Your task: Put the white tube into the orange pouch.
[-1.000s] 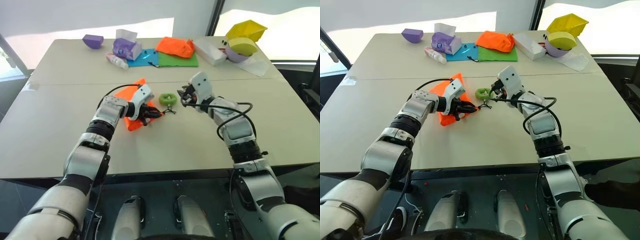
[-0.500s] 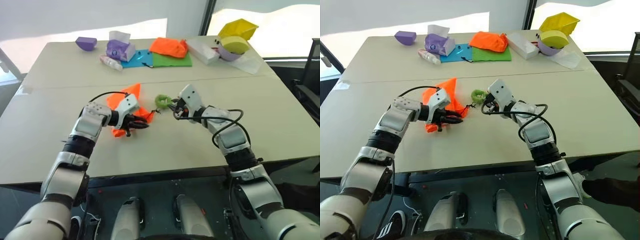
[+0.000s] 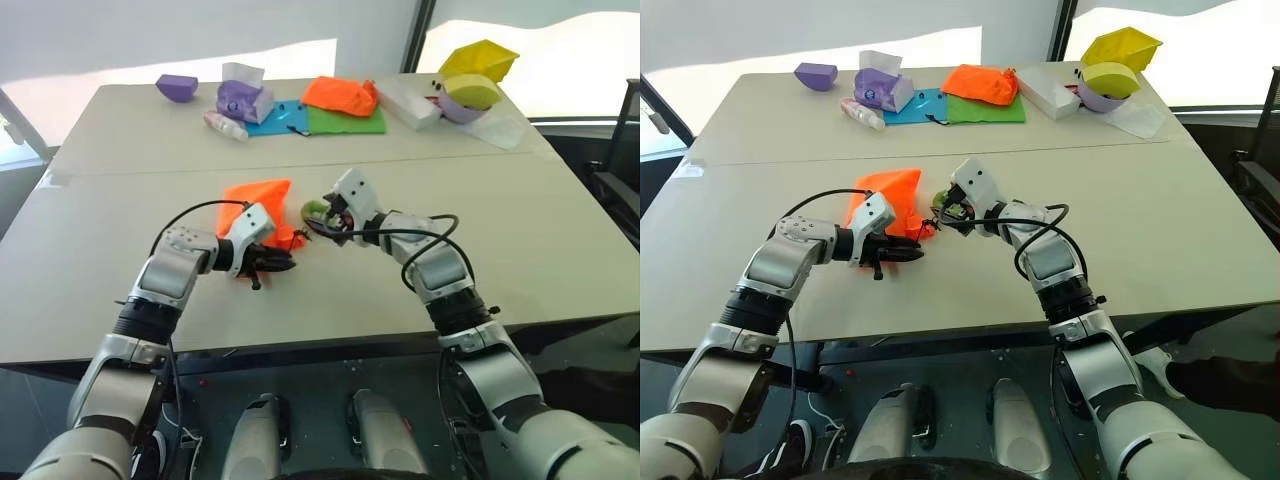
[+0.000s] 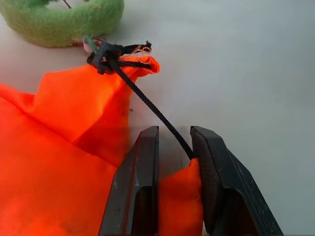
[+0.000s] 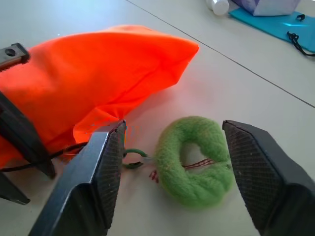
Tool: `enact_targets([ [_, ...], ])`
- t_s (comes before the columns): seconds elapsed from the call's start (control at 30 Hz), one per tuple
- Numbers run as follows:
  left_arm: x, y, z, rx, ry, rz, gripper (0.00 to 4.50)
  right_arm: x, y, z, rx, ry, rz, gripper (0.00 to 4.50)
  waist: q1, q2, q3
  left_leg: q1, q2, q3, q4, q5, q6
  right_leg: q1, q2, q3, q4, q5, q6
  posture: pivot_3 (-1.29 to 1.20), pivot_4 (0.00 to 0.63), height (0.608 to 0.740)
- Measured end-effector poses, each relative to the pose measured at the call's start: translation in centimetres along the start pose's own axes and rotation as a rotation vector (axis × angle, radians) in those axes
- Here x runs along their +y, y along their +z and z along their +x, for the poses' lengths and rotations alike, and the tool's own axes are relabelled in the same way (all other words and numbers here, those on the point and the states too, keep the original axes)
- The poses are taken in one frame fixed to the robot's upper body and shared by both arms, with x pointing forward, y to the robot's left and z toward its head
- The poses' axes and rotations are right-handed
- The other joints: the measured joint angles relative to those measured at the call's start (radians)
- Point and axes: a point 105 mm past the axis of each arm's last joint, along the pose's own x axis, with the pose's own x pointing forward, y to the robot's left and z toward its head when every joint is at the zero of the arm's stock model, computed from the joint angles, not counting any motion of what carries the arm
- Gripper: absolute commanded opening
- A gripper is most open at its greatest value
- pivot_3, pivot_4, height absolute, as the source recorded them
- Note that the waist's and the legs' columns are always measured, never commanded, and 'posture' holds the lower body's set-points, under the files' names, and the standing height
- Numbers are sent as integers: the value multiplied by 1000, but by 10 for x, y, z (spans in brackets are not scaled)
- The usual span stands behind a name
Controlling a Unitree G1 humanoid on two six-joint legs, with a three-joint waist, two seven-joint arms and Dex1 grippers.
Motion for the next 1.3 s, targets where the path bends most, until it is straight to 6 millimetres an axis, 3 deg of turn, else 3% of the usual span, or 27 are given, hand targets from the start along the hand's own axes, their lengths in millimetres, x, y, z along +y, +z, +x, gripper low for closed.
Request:
enact_targets([
  [0.27,1,2,3,-15,28,0,1055,1,-21,20,105,-15,57,3352,0,0,0,0,0,1,0,0,0,0,0,0,0,0,1,0,150,740],
  [0.47,-3,2,6,-31,32,-4,1055,-2,-24,25,137,-2,61,3352,-1,0,0,0,0,0,0,0,0,0,0,0,0,0,1,0,150,740],
  [0.7,-3,2,7,-38,49,3,1055,-7,-28,23,134,-16,40,24,0,0,0,0,0,1,0,0,0,0,0,0,0,0,0,0,150,740],
  [0.87,-2,11,10,-82,75,30,1055,-19,-33,-7,47,-33,103,24,7,0,0,-3,0,0,0,0,0,-1,-1,0,-2,0,1,0,150,740],
  [1.03,0,33,13,-197,97,31,1055,-16,-9,-38,-122,-45,159,24,0,0,0,-2,1,-1,0,0,0,-2,0,0,-1,2,4,0,150,740],
  [1.17,15,52,-4,-340,84,-134,1055,-7,-2,-46,-147,-43,207,24,-3,0,0,-1,1,-1,0,0,0,-2,2,0,1,1,-1,0,150,740],
  [1.3,23,49,-19,-330,22,-190,1055,-8,6,-48,-168,-59,197,24,-1,0,0,0,1,-1,0,0,0,-1,2,0,1,1,-2,0,150,740],
])
